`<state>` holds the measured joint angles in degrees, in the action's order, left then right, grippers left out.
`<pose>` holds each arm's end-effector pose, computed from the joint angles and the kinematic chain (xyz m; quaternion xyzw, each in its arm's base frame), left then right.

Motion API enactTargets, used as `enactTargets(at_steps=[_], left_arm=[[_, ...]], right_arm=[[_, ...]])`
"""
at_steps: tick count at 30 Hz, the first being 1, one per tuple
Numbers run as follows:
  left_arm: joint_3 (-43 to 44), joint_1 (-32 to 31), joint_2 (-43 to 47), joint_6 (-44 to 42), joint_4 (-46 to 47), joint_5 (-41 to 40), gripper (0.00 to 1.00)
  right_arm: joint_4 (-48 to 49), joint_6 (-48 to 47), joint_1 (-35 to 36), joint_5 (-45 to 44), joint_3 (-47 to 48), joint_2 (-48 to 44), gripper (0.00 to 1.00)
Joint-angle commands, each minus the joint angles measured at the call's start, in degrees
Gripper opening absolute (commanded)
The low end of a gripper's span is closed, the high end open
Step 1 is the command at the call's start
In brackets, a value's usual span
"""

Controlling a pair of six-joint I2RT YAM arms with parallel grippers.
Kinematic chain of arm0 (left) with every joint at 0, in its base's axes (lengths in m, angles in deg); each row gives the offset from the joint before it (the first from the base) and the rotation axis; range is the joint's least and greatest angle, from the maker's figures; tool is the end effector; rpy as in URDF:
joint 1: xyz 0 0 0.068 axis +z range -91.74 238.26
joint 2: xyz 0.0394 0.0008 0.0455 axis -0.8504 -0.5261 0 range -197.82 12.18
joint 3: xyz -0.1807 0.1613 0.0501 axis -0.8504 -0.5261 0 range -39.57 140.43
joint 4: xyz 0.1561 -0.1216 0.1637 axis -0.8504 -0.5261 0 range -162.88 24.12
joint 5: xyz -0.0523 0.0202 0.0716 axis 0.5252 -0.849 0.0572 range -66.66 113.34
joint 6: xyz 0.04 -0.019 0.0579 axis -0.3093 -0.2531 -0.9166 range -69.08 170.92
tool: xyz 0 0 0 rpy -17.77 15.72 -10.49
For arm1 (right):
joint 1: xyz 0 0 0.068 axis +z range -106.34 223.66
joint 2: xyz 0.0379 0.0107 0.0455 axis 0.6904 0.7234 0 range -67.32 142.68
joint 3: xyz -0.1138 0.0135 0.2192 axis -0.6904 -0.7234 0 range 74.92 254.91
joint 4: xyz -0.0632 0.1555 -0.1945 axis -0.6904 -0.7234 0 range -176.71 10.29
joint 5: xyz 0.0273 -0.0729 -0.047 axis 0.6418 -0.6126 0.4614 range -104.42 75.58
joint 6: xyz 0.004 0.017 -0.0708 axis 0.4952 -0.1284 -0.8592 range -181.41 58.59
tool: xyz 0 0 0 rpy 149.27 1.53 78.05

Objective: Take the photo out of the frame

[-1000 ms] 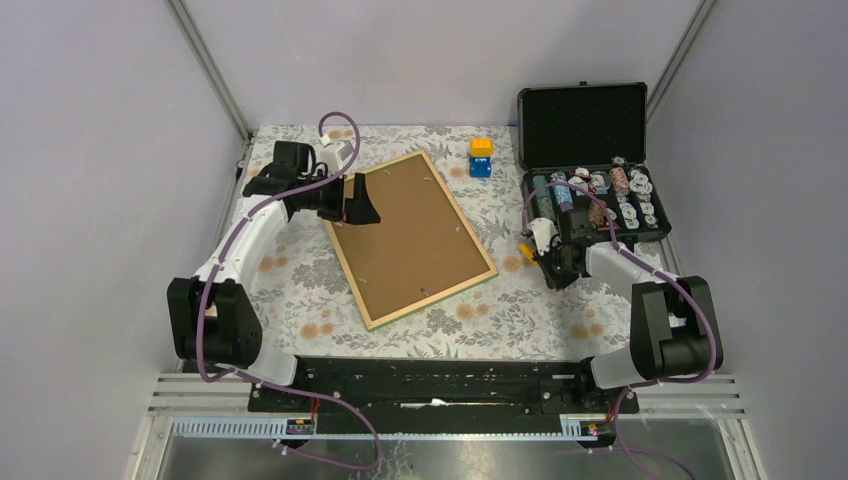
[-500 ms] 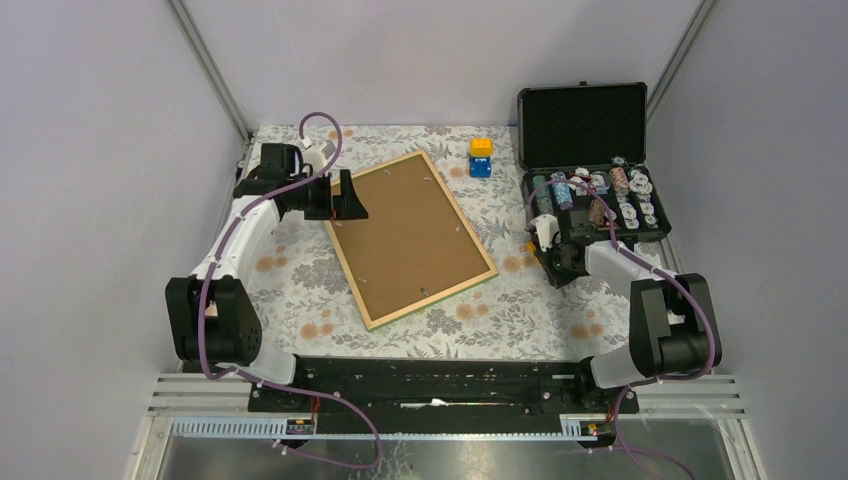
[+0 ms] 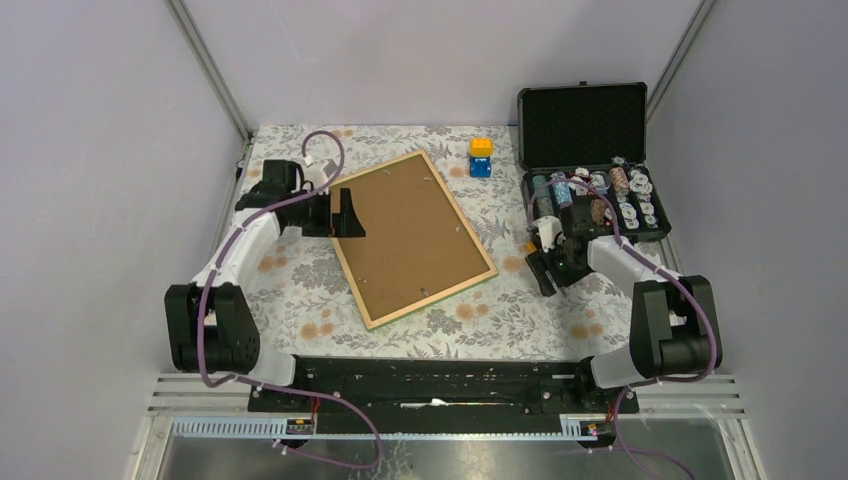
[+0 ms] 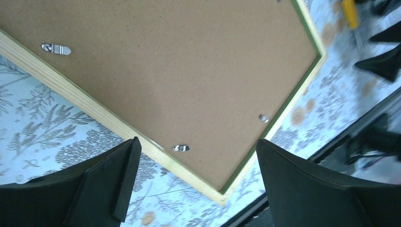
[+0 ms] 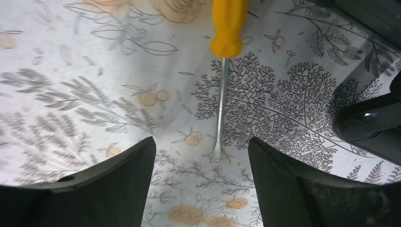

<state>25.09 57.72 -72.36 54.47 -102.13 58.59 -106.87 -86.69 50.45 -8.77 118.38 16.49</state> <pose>0.3122 -0.0379 0.2223 0.0642 0.9137 -0.2994 0.2672 0.2651 0.0376 0.1158 -0.2798 0.9389 0.0163 0.2000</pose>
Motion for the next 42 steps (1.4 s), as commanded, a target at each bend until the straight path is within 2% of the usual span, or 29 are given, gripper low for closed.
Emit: enactTargets(at_steps=[1,4,7,11,17,23,30,38,42], left_arm=[[-2.87,-4.14,7.57,-13.73,1.07,-2.08,0.99],[-5.18,-11.24,11.01,-24.59,-2.19,-4.75,0.98],[-8.33,-19.04,12.78,-31.12,-3.61,-8.78,0.93],[-12.42,-29.28,12.77,-34.00,-2.87,-13.72,0.88],[-14.70,-39.49,10.24,-33.18,0.18,-16.27,0.83],[-13.90,-43.50,3.97,-30.33,4.02,-22.04,0.82],[-10.85,-47.45,-2.73,-28.49,6.29,-26.63,0.71],[-9.47,-50.04,-8.08,-25.66,6.60,-33.15,0.48],[-6.51,-50.03,-9.88,-22.55,2.79,-31.78,0.39]], right_arm=[[-5.82,0.26,-0.11,7.76,5.28,-4.05,0.81],[-6.84,1.08,-0.02,11.68,7.60,-4.90,0.84],[-7.60,2.82,-0.02,14.99,10.25,-4.77,0.89],[-7.27,6.12,0.22,18.67,13.25,-3.86,0.93],[-5.34,11.16,1.07,21.85,16.03,-1.11,0.94],[-3.53,14.79,1.65,23.63,17.54,2.14,0.93],[-2.56,17.54,1.80,26.13,19.22,5.84,0.92],[-2.68,19.20,2.00,28.06,21.04,9.98,0.93],[-3.17,20.34,2.00,29.80,21.99,12.05,0.94]])
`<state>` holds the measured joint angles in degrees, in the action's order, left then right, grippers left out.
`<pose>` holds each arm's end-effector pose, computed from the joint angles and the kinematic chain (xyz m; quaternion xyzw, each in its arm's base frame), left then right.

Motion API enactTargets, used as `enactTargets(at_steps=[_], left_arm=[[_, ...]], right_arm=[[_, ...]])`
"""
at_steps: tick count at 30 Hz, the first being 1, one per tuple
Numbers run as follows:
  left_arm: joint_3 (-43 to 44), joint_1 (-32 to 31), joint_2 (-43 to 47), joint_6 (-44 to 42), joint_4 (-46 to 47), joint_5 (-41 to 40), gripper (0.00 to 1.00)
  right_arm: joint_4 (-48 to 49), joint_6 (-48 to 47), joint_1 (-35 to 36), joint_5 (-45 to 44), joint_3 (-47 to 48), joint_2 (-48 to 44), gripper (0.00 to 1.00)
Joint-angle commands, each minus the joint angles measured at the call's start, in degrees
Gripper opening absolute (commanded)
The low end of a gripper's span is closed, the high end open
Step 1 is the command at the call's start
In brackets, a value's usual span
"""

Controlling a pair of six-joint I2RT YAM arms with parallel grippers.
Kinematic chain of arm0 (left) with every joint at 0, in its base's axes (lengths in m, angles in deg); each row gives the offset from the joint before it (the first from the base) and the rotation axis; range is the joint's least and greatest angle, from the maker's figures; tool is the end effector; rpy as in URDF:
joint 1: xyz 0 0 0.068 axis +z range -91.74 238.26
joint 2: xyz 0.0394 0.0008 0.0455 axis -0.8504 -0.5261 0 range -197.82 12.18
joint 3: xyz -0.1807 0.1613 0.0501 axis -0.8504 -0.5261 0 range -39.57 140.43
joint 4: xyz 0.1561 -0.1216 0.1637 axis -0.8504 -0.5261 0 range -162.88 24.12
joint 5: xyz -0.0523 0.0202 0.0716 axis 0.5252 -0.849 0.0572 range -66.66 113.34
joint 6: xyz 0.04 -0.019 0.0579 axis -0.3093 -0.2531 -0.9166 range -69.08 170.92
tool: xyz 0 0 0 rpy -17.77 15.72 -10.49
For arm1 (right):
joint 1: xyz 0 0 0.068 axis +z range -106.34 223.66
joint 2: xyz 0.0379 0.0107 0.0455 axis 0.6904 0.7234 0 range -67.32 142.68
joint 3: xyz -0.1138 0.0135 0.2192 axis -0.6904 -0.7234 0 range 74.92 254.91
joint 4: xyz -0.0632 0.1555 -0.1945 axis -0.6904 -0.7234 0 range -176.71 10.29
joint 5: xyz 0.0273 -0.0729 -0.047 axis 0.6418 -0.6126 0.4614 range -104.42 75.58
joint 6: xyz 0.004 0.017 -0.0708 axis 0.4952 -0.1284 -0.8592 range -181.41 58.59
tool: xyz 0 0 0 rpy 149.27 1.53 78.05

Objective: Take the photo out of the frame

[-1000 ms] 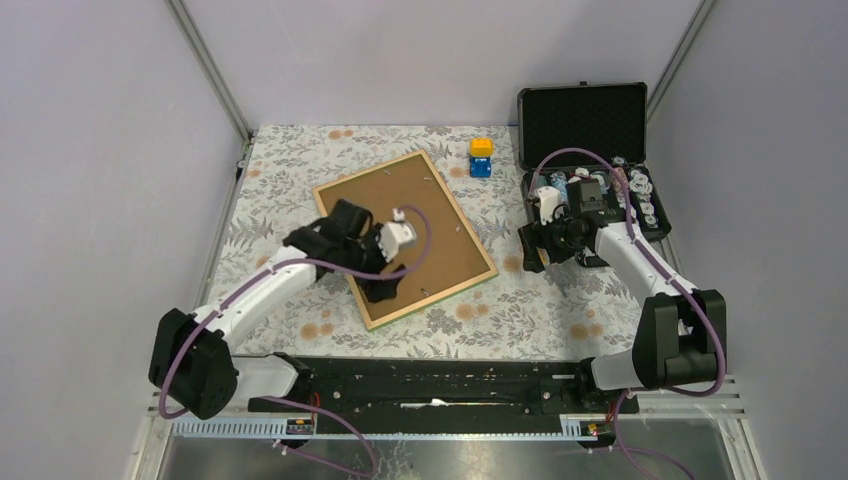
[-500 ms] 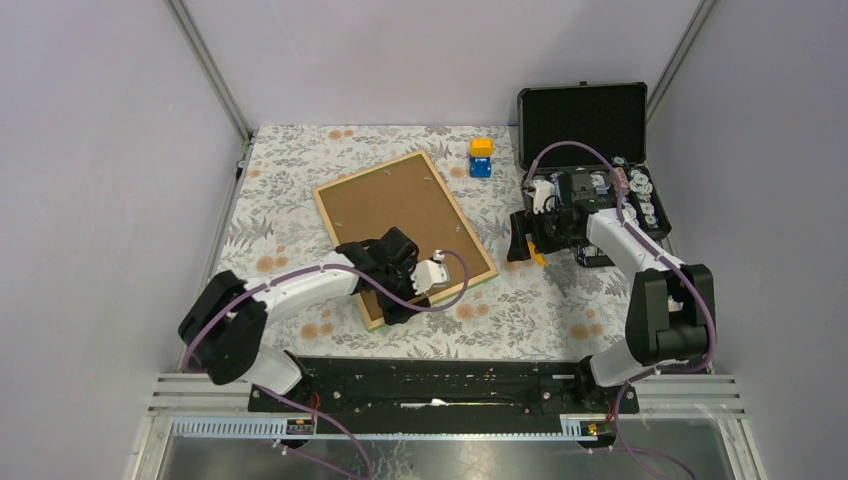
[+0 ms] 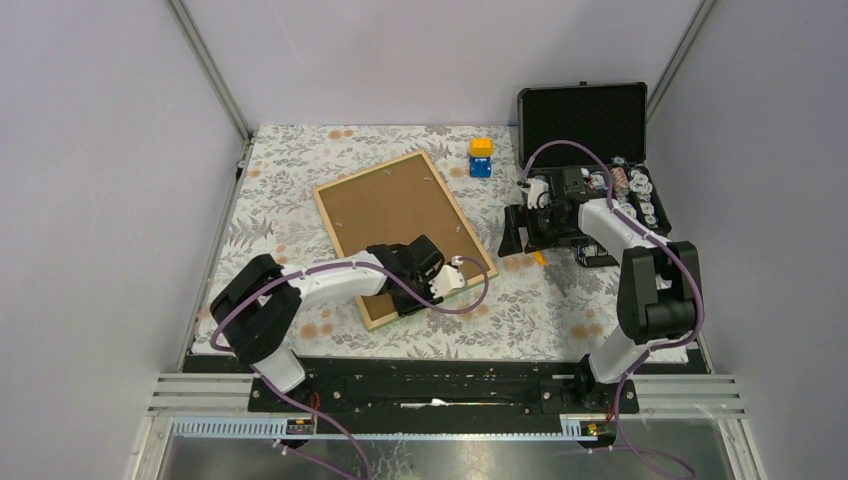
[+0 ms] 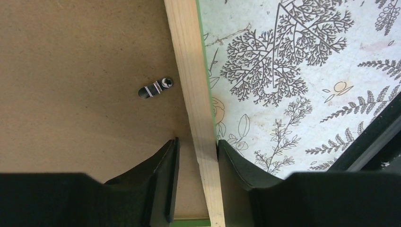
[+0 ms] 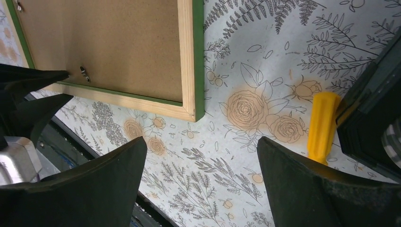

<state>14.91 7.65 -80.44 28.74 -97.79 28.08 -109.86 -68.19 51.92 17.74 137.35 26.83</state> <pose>0.1883 -0.2371 0.1234 0.5896 0.7879 -0.0820 0.1579 0.3240 0.0797 0.1647 -0.1887 0.9153 0.2716 0.2301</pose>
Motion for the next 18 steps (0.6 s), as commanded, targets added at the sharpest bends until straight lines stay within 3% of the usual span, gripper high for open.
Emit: enactTargets(at_steps=[1,6,8,18], left_arm=[[4.05,0.04,-1.86,3.58,-2.14,-0.96,0.35],[4.28,0.14,-0.73,2.30,-3.55,-1.39,0.14],[4.16,0.07,0.60,1.41,-4.17,-1.18,0.01],[4.19,0.17,8.88,-1.30,-5.75,2.75,0.00]], right_arm=[[-0.50,2.13,0.53,4.11,3.31,2.43,0.94],[-2.52,2.89,0.52,8.16,4.85,6.02,0.94],[-3.00,2.89,0.54,8.67,5.10,6.97,0.93],[-5.42,2.58,0.68,14.91,6.70,12.45,0.91]])
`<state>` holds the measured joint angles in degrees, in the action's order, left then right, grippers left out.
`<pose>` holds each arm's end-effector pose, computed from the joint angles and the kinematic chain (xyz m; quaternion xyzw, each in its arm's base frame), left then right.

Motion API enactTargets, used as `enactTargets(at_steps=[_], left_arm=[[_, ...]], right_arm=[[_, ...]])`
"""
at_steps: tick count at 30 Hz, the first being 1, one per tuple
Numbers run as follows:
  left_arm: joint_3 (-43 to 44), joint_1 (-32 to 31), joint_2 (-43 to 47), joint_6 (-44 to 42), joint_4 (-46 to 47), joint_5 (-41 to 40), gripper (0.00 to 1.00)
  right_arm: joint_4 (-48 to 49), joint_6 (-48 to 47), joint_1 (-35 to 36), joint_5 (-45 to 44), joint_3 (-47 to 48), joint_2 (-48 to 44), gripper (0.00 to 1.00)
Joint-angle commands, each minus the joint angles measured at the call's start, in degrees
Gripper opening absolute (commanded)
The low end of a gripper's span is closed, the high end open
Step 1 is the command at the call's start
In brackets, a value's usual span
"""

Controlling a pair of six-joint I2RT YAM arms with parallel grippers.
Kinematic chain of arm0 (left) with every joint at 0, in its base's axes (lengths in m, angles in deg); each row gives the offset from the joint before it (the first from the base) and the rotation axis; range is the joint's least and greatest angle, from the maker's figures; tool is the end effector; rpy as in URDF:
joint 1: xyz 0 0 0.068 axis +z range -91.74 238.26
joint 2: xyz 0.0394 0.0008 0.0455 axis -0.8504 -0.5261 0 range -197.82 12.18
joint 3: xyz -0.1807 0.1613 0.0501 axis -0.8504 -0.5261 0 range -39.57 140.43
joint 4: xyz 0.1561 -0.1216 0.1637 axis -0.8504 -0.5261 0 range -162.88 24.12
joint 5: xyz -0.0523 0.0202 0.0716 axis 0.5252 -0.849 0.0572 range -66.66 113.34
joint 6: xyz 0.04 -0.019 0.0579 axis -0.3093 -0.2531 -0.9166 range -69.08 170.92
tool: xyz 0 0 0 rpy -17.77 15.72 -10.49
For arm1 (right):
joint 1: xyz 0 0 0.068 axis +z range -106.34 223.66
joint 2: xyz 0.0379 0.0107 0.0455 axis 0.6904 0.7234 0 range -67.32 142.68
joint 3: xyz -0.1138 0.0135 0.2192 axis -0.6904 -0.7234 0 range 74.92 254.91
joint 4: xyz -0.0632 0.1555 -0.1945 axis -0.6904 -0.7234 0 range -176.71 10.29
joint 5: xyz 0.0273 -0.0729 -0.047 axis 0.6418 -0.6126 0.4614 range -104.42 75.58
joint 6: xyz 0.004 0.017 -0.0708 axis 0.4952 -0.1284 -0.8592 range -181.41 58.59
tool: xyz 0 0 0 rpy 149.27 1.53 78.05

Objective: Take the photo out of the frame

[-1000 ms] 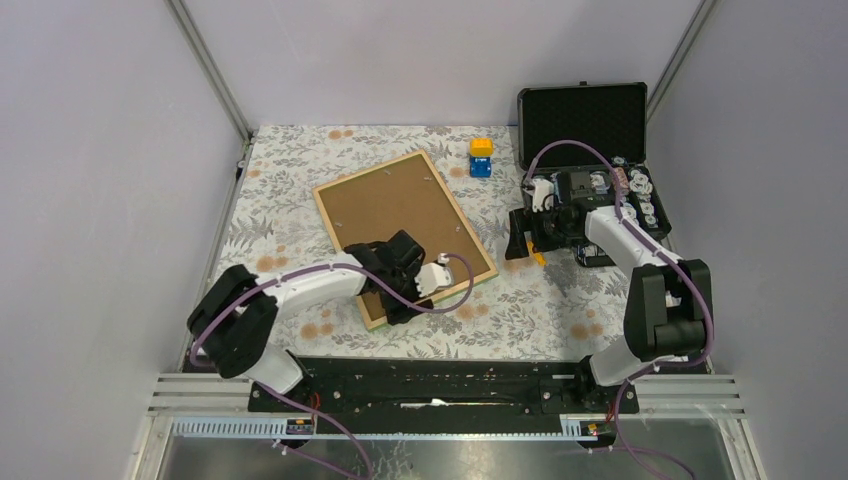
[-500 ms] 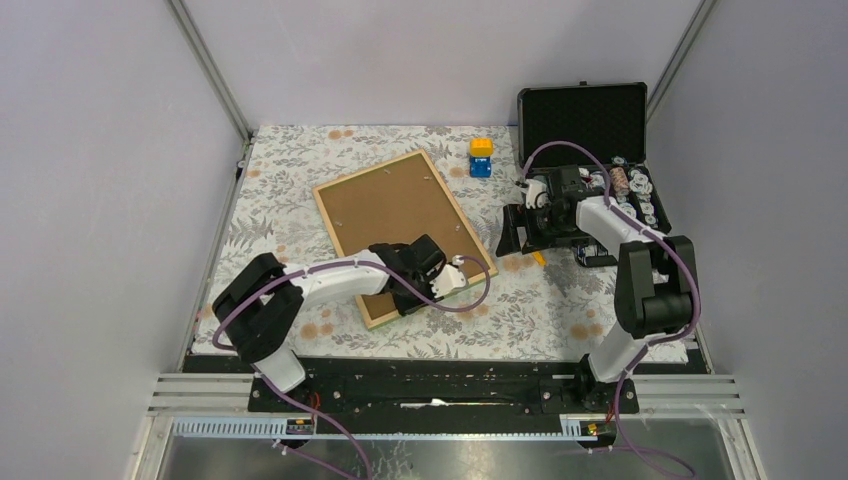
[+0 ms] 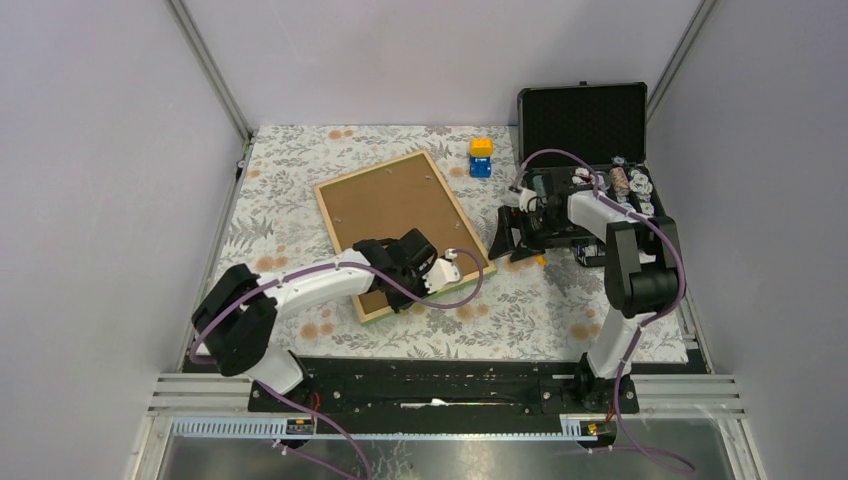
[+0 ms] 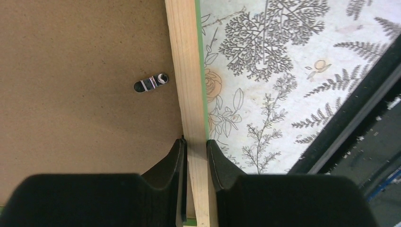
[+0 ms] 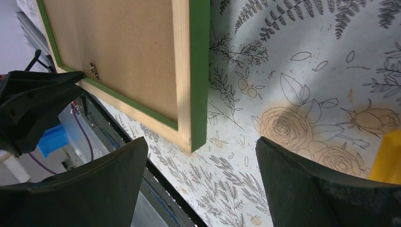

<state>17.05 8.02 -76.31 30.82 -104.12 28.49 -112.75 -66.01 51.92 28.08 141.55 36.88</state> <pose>0.1846 -0.2303 0.1488 0.5731 0.7999 -0.0876 0.1552 0.3352 0.0901 0.1330 -0.1635 0.9061 0.3620 0.1455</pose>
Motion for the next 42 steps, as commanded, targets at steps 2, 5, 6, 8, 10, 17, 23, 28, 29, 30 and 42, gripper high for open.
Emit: enactTargets(at_steps=[2,5,6,8,10,17,23,28,29,30,42], left_arm=[[2.16,-0.19,5.35,-3.63,0.42,3.19,0.00],[2.42,-0.17,5.57,-3.80,-0.06,3.50,0.00],[2.52,-0.16,5.71,-3.79,-0.11,3.47,0.00],[3.13,0.11,5.95,-3.58,-0.29,3.64,0.00],[4.55,0.81,5.90,-2.86,-0.86,4.83,0.00],[7.44,2.12,6.50,-1.19,-1.84,7.81,0.00],[7.04,2.67,7.96,-1.09,-1.84,9.34,0.00],[6.26,2.90,8.39,-1.65,-1.78,9.62,0.00],[5.95,2.89,8.49,-1.80,-1.79,9.69,0.00],[5.85,2.88,8.59,-1.82,-1.73,9.63,0.00],[3.66,2.87,9.59,-3.23,0.14,9.40,0.00]], right_arm=[[-2.48,0.83,0.91,6.62,2.75,3.20,0.91],[-2.43,1.32,1.54,10.31,3.52,4.29,0.91],[-2.47,1.39,1.85,11.25,3.80,4.74,0.91],[-2.47,1.42,2.25,13.38,4.18,6.02,0.91],[-2.47,2.03,2.53,15.88,4.50,7.75,0.90],[-2.04,4.13,3.69,23.65,5.96,12.38,0.86],[-1.79,5.93,5.16,28.48,7.57,14.72,0.78],[-1.50,6.82,6.57,30.53,7.81,15.56,0.74],[-1.35,7.08,6.68,30.92,7.86,15.77,0.73],[-1.27,7.17,6.73,31.28,7.89,15.97,0.72],[1.74,12.82,7.33,37.57,7.58,16.79,0.53]])
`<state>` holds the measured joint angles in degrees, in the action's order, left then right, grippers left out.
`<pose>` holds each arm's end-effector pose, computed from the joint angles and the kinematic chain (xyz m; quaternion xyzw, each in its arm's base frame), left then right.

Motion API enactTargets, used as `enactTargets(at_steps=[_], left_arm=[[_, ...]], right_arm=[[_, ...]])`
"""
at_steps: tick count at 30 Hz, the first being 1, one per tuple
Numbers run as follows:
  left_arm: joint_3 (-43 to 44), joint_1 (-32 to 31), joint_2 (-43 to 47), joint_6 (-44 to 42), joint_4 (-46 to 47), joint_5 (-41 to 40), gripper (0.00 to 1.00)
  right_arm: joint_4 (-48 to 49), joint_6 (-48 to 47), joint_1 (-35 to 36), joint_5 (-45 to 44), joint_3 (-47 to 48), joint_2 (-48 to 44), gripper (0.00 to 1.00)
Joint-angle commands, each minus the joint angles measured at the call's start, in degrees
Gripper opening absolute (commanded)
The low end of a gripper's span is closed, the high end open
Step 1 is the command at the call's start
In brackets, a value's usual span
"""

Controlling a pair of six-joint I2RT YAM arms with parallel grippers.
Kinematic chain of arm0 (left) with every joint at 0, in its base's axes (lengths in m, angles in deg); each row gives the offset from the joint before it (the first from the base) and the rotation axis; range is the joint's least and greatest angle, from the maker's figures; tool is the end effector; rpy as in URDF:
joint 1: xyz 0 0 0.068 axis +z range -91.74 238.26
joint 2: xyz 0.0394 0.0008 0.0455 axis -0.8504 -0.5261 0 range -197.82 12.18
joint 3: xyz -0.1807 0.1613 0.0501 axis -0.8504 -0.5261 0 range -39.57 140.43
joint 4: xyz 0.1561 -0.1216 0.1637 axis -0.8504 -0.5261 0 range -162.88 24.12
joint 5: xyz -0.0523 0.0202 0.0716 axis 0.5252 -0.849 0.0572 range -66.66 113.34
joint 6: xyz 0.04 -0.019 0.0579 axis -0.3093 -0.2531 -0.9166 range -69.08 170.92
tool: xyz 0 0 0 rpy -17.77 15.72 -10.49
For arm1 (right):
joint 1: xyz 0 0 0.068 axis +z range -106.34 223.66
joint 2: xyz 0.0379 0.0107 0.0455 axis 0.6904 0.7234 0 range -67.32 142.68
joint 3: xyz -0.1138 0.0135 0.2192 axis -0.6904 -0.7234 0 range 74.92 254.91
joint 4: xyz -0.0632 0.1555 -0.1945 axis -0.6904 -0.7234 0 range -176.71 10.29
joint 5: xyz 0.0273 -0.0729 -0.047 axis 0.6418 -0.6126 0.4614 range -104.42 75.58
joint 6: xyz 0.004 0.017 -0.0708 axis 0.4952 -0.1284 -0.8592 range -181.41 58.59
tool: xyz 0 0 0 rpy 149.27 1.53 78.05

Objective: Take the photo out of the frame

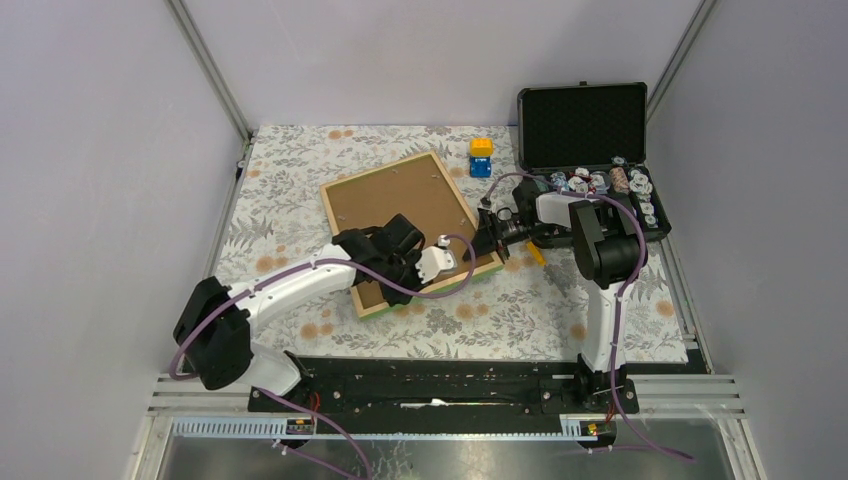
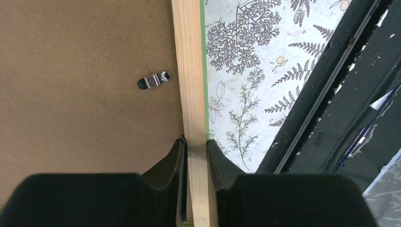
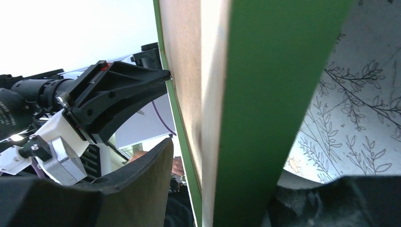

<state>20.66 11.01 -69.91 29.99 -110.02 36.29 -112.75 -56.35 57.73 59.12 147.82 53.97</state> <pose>0.1847 -0.2197 0.1935 0.5641 0.7918 -0.1545 0.1762 0.3363 0.1443 0.0866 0.1074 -0.7928 -0.5985 0.0401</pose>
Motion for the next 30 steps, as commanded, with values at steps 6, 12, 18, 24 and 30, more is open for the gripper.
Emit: enactTargets(at_steps=[6,12,18,24,30], left_arm=[[-1.22,-0.29,3.87,-3.40,7.25,2.33,0.00],[-2.48,-1.08,4.29,-5.08,8.77,1.70,0.00],[-2.33,-1.05,4.40,-3.74,8.91,0.18,0.05],[0.99,5.84,6.54,0.04,6.84,3.99,0.49],[8.90,16.36,7.33,2.27,3.76,8.92,0.66]], right_arm=[[2.89,5.18,2.90,7.52,0.75,-0.53,0.44],[2.88,5.46,4.11,6.93,0.92,-0.90,0.37],[2.65,6.00,4.08,4.47,1.40,-2.27,0.16],[2.13,6.84,4.03,1.27,2.33,-4.56,0.00],[-8.55,-0.64,4.04,-7.19,8.34,-6.29,0.00]])
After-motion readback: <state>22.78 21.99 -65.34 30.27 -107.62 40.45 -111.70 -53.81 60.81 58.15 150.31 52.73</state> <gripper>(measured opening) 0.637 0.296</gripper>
